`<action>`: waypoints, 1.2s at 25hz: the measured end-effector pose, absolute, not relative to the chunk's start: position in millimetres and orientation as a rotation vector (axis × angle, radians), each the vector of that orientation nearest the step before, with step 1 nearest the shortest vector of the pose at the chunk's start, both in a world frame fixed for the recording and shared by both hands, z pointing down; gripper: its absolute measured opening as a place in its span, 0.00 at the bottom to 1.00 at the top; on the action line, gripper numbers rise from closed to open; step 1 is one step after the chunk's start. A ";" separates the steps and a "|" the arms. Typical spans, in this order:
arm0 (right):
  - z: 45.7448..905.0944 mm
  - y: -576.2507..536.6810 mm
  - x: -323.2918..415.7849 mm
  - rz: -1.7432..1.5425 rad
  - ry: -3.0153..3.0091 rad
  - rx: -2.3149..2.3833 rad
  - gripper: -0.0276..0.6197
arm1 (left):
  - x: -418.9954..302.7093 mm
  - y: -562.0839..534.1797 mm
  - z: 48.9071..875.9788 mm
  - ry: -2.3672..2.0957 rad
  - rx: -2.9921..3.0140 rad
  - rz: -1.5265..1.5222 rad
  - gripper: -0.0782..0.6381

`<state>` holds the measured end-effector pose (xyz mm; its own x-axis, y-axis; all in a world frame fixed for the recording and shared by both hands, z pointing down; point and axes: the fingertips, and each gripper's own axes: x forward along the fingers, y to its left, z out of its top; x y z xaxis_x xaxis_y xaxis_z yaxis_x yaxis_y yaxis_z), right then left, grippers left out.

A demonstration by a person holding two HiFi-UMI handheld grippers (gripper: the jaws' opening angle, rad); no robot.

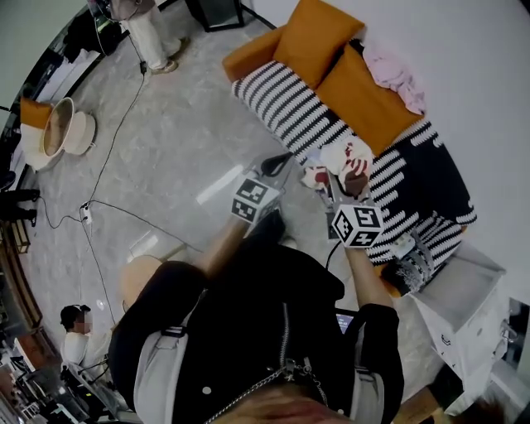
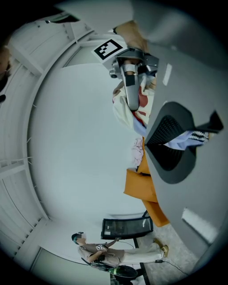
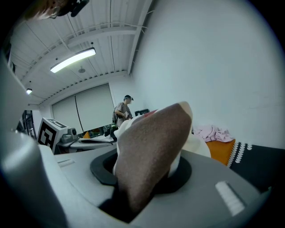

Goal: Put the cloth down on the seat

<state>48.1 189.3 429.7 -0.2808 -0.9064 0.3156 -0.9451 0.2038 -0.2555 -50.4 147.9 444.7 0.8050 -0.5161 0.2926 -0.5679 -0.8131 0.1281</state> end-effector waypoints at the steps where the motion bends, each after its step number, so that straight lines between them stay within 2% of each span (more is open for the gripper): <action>1: 429.9 181.6 47.1 0.619 -2.359 1.825 0.28 | -50.4 139.5 445.8 -0.841 2.783 0.364 0.12; 17: 429.8 96.5 25.0 0.609 -2.305 1.841 0.28 | -67.2 45.1 454.7 -0.782 2.790 0.340 0.12; 30: 432.3 68.6 21.0 0.612 -2.280 1.852 0.28 | -71.8 18.7 457.8 -0.755 2.786 0.344 0.12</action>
<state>21.0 68.6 432.3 -0.2319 -0.9048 0.3572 -0.9620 0.1589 -0.2221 -71.8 18.7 457.8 0.8392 -0.4636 0.2843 -0.5187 -0.8395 0.1618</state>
